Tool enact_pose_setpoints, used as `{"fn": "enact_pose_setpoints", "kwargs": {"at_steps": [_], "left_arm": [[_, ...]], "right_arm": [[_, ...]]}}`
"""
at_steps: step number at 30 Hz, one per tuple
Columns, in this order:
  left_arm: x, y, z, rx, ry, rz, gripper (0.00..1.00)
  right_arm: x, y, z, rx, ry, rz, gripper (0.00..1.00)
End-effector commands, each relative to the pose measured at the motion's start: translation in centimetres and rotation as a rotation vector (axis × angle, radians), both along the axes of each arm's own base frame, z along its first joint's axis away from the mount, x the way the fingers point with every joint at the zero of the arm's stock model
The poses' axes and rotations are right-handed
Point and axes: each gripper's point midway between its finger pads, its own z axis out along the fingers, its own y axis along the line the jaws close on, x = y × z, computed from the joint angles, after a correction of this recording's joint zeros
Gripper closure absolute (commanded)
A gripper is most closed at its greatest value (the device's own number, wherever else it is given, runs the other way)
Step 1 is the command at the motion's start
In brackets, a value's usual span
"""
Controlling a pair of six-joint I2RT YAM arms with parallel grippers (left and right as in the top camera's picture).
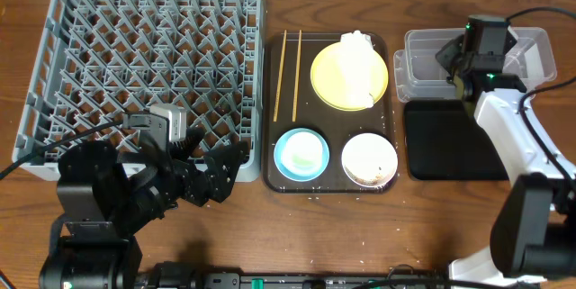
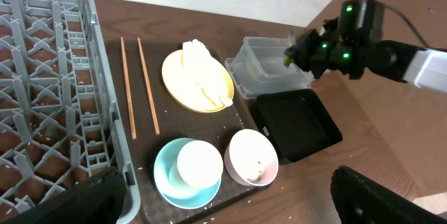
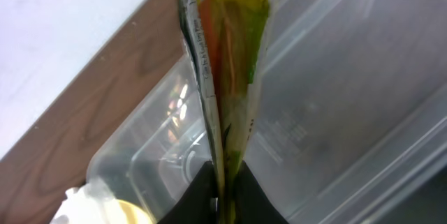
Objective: Sort waste into correct bins and load items into the dishwasher
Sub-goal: 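Carry the wrapper into the clear plastic bin and open the right gripper, then return the right gripper to the plate and grasp the white tissue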
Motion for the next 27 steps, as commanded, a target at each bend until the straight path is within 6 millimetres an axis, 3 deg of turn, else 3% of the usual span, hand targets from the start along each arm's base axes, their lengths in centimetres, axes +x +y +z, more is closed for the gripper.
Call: {"fn": "enact_pose_setpoints", "kwargs": {"at_steps": [1,3,4,8,10,14,16,18,22,27], "left_arm": [[0.0,0.0,0.9,0.003,-0.027,0.002,0.05],[0.0,0.0,0.9,0.003,-0.027,0.002,0.05],[0.0,0.0,0.9,0.004,-0.027,0.002,0.05],[0.0,0.0,0.9,0.003,-0.027,0.002,0.05],[0.0,0.0,0.9,0.004,-0.027,0.002,0.05],[0.0,0.0,0.9,0.003,-0.027,0.002,0.05],[0.0,0.0,0.9,0.004,-0.027,0.002,0.05],[0.0,0.0,0.9,0.003,-0.027,0.002,0.05],[0.0,0.0,0.9,0.003,-0.027,0.002,0.05],[0.0,0.0,0.9,0.004,-0.027,0.002,0.05]], "right_arm": [[0.9,0.1,0.1,-0.024,-0.026,0.024,0.52],[1.6,1.3,1.7,-0.042,-0.075,0.123,0.12],[1.6,1.9,2.6,-0.040,-0.094,0.158,0.09],[1.1,5.5,6.4,-0.050,-0.172,0.295,0.16],[0.5,8.6,8.0,-0.051,-0.205,0.410,0.22],[-0.8,14.7,8.6,-0.099,-0.215,0.628,0.33],[-1.6,18.5,7.0,-0.186,-0.180,0.760,0.34],[-1.6,19.6,5.1,-0.265,-0.135,0.779,0.34],[-0.8,19.4,0.4,-0.422,-0.020,0.747,0.34],[0.4,19.5,-5.9,-0.454,0.065,0.767,0.34]]}}
